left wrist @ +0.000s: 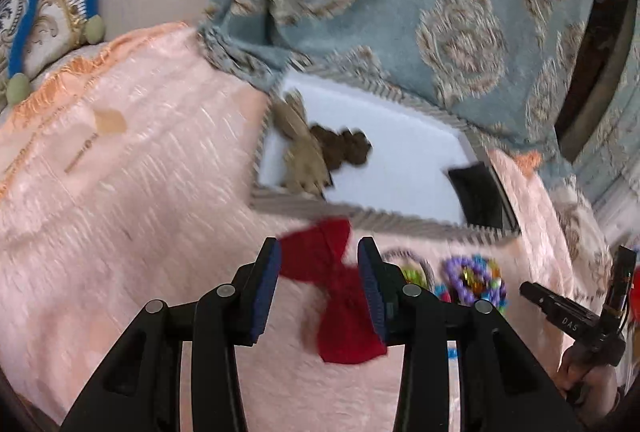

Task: Organize jewelry
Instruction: 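Lower both held items into the striped box and open both tools, then grasp the red bow with left tool while right tool grasps a multicolour bead bracelet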

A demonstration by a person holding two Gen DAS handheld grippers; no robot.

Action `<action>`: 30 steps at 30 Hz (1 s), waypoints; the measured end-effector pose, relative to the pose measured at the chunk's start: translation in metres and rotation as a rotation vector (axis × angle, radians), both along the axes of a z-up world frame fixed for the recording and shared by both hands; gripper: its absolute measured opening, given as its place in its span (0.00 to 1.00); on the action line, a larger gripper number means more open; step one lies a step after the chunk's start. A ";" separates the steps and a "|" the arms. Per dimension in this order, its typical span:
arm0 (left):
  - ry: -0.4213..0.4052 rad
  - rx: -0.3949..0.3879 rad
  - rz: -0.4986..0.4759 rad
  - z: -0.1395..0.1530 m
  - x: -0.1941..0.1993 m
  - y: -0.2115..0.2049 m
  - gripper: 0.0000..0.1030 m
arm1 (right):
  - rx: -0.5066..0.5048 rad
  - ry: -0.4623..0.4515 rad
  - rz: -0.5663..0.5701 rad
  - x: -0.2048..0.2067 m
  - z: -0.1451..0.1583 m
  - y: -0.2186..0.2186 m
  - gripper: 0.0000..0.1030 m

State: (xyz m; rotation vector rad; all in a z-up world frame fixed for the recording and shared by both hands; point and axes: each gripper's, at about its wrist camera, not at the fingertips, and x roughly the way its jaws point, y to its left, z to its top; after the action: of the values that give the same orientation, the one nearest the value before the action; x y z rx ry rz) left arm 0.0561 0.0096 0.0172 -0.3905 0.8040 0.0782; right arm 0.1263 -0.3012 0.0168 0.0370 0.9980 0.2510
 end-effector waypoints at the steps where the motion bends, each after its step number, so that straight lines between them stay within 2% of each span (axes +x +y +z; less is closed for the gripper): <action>1: 0.008 0.005 -0.009 -0.002 0.002 -0.005 0.22 | 0.012 0.032 -0.013 -0.003 -0.007 -0.006 0.39; 3: 0.019 0.024 -0.034 -0.007 0.006 -0.017 0.22 | 0.053 0.042 -0.020 -0.006 -0.009 -0.014 0.39; 6: 0.025 0.063 -0.039 -0.011 0.010 -0.026 0.22 | 0.052 0.024 -0.030 -0.006 -0.005 -0.016 0.39; 8: 0.045 0.058 -0.032 -0.017 0.015 -0.026 0.22 | 0.067 0.031 -0.025 -0.006 -0.006 -0.014 0.39; 12: 0.084 0.022 -0.018 -0.030 0.023 -0.023 0.22 | 0.118 0.005 0.067 -0.013 0.004 0.003 0.39; 15: 0.127 0.030 -0.005 -0.039 0.026 -0.022 0.22 | 0.143 -0.001 0.163 -0.019 0.007 0.019 0.39; 17: 0.131 0.044 -0.001 -0.039 0.024 -0.022 0.18 | 0.142 0.022 0.213 -0.021 0.003 0.029 0.39; 18: 0.131 0.052 -0.002 -0.038 0.024 -0.023 0.12 | 0.128 0.032 0.229 -0.022 0.000 0.033 0.39; 22: 0.119 0.079 -0.007 -0.036 0.020 -0.023 0.03 | 0.086 0.071 0.237 -0.016 -0.012 0.042 0.38; 25: 0.108 0.077 -0.004 -0.034 0.020 -0.021 0.03 | 0.060 0.056 0.252 -0.013 -0.015 0.046 0.31; 27: 0.102 0.076 -0.002 -0.032 0.018 -0.020 0.03 | 0.045 0.054 0.262 -0.013 -0.017 0.046 0.14; 30: 0.101 0.068 -0.001 -0.031 0.019 -0.018 0.03 | 0.019 0.052 0.282 -0.016 -0.013 0.049 0.09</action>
State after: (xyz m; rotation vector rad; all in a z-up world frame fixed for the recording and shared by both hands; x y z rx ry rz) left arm 0.0747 -0.0084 -0.0142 -0.3242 0.8989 0.1248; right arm 0.1103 -0.2523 0.0041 -0.0805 1.0518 0.5198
